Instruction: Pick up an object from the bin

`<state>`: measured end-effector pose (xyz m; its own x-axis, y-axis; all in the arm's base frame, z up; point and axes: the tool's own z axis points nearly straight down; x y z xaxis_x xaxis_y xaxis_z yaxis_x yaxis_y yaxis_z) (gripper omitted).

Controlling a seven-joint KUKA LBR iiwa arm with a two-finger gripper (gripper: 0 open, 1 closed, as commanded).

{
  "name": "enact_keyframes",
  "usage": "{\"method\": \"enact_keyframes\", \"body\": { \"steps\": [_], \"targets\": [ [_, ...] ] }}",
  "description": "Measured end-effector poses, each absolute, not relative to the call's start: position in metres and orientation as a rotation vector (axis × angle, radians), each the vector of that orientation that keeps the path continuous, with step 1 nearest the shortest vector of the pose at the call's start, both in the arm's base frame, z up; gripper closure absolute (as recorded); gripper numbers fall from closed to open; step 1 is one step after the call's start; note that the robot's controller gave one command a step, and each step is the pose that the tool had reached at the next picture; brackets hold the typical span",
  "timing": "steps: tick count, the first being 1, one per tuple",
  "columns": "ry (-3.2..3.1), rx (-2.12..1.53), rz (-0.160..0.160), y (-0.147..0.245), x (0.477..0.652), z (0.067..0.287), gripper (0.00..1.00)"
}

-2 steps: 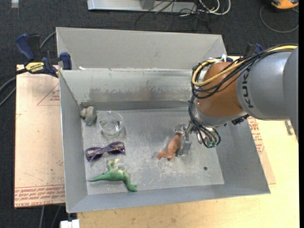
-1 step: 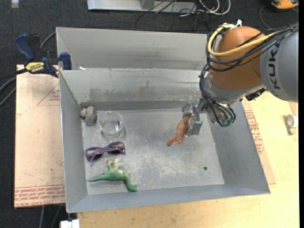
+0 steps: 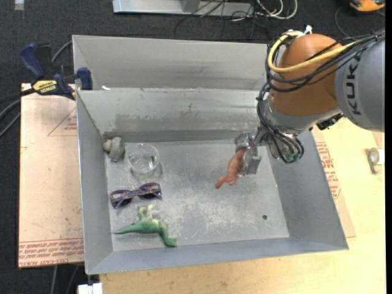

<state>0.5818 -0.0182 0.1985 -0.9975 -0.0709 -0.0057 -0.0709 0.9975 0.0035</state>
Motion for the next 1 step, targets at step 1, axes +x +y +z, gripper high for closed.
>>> {"method": "enact_keyframes", "body": {
  "steps": [1],
  "targets": [
    [3.125,-0.199,0.006,0.0053,0.5922,0.3534,1.00]
  ]
}}
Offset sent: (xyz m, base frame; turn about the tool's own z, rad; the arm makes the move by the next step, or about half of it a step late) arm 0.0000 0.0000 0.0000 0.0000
